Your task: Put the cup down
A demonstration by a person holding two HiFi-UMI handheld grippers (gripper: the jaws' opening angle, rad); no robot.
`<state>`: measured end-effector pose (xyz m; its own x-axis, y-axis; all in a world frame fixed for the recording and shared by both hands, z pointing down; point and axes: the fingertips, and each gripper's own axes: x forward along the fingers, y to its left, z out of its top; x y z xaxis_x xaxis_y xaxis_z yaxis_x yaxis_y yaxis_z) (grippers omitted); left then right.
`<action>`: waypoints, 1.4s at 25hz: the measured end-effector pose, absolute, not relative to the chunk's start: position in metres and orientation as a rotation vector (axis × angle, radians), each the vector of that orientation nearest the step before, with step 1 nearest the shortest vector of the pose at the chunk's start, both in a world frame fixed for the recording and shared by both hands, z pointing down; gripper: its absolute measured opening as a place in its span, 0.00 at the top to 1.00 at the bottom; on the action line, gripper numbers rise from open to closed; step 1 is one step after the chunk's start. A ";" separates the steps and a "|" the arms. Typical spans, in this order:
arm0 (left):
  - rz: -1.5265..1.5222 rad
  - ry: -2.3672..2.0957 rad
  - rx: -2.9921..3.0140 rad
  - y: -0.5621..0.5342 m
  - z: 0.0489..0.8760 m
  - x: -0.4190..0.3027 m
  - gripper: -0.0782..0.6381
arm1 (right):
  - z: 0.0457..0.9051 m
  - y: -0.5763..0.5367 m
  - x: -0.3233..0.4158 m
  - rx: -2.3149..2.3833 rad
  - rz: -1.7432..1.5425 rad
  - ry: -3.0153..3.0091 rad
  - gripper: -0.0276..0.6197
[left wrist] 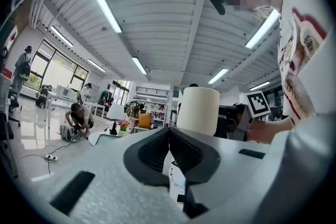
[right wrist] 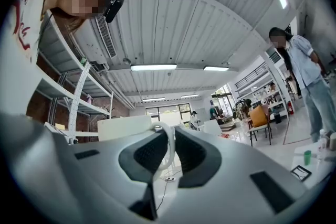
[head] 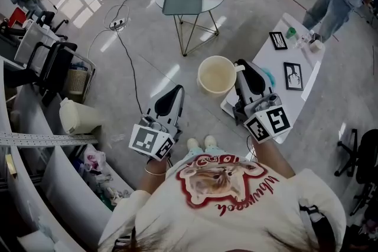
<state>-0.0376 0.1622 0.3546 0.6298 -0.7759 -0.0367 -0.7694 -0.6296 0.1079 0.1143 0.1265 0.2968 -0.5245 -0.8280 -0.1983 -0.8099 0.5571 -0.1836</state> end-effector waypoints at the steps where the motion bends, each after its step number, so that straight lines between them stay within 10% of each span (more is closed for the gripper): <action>1: -0.121 -1.313 2.761 0.163 0.355 -0.036 0.87 | 0.297 0.126 0.116 -1.362 -0.104 2.529 0.87; 35: -0.196 -1.370 2.774 0.063 0.350 -0.050 0.87 | 0.304 0.030 0.110 -1.383 -0.116 2.509 0.87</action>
<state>-0.0497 0.0632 0.3497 0.6016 -0.7932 -0.0945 -0.7879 -0.6087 0.0930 0.1105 0.0297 0.3043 -0.5058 -0.8394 -0.1990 -0.8173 0.5401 -0.2006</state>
